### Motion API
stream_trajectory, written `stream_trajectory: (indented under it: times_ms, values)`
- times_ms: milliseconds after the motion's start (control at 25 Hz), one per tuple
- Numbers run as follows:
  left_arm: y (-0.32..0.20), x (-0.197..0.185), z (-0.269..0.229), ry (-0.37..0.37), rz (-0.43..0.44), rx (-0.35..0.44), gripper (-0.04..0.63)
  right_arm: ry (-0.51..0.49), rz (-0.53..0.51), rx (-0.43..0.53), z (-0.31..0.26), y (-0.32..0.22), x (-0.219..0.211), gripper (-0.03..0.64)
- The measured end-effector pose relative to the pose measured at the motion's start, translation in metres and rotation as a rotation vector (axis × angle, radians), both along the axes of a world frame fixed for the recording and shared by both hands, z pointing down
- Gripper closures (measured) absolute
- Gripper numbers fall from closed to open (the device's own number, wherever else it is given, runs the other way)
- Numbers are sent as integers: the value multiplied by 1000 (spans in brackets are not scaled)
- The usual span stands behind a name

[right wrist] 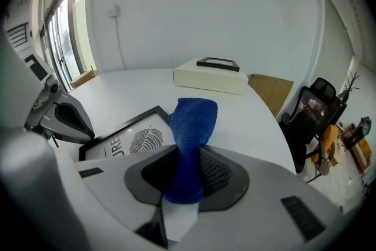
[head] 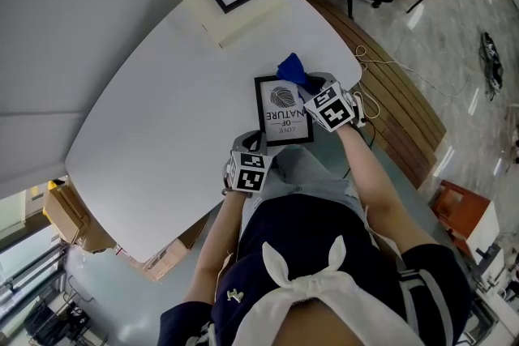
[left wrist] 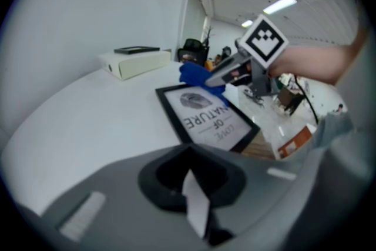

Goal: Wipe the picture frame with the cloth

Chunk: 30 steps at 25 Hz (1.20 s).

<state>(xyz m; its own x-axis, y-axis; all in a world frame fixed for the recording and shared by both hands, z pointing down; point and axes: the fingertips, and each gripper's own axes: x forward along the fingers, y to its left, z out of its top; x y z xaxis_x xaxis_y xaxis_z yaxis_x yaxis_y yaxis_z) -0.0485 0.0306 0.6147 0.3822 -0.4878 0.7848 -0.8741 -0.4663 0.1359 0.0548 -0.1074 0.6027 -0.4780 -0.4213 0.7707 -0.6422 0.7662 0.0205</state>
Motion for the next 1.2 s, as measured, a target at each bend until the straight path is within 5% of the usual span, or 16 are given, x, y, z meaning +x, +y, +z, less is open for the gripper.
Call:
stream_trajectory:
  times_ms: [600, 1200]
  values:
    - [-1, -2, 1, 35, -21, 5, 597, -19, 21, -25, 4, 35, 3, 526]
    - [-1, 0, 1, 6, 60, 19, 597, -25, 50, -56, 6, 75, 6, 526]
